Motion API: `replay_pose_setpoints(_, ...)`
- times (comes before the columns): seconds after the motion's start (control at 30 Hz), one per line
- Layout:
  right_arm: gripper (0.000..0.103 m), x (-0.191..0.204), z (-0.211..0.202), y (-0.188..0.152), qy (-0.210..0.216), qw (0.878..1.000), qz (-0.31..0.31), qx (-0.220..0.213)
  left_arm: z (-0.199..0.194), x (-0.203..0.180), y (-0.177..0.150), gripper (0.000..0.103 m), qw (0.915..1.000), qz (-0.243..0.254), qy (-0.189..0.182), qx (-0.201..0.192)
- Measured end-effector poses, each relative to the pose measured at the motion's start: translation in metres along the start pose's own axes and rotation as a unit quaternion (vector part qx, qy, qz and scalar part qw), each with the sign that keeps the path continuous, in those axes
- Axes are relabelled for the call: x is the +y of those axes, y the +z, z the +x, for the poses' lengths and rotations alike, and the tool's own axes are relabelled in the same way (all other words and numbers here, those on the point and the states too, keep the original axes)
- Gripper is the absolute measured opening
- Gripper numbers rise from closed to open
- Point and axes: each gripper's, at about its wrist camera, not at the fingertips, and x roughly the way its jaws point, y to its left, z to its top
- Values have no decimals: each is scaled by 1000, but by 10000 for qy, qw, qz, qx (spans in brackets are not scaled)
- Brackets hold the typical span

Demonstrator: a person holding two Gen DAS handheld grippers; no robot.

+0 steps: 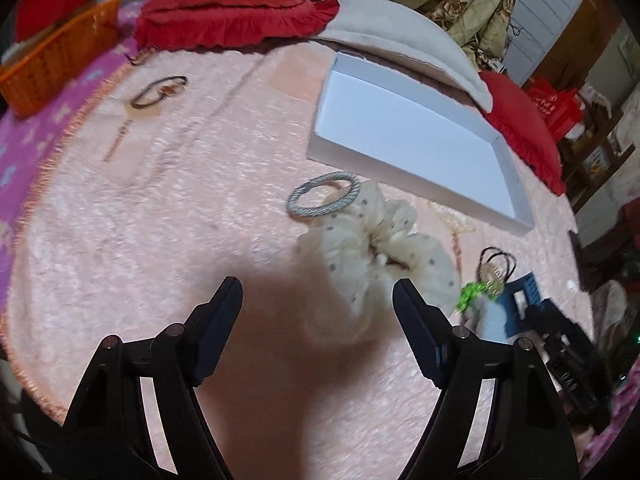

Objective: Organize jewelry
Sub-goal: 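Grasp the cream scrunchie with left tool while right tool grasps blue claw clip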

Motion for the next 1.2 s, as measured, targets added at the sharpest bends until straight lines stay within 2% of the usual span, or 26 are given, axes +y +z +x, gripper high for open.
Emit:
replay_pose_setpoints(0.1, 62, -3, 6, 2, 27, 10000, 54, 34, 11, -7, 7, 78, 10000, 91, 0, 35)
replay_pose_setpoints(0.4, 62, -1, 16, 8, 23, 10000, 21, 81, 46, -18, 11, 78, 9982, 490, 308, 184)
replay_pose_setpoints(0.47, 58, -1, 18, 8, 16, 9999, 37, 102, 48, -16, 9, 58, 9984, 434, 307, 201)
replay_pose_setpoints(0.5, 56, -1, 19, 7, 24, 9999, 50, 128, 50, -14, 8, 31, 9983, 420, 283, 297)
replay_pose_setpoints(0.53, 52, -1, 20, 7, 31, 9999, 67, 150, 52, -14, 7, 19, 9980, 420, 235, 409)
replay_pose_setpoints(0.67, 37, -1, 21, 6, 46, 9997, 111, 232, 41, -14, 1, 14, 9985, 441, 141, 299)
replay_pose_setpoints(0.8, 28, 1, 16, 3, 152, 9996, 90, 229, 16, -15, -10, 12, 9987, 474, -6, 163)
replay_pose_setpoints(1.0, 28, 8, 1, -1, 144, 9999, 10, 93, -24, -16, -25, 12, 9983, 564, -61, -137)
replay_pose_setpoints(1.2, 28, 9, -25, 1, 187, 9998, 19, -113, -63, -24, -30, 12, 9947, 834, 64, -590)
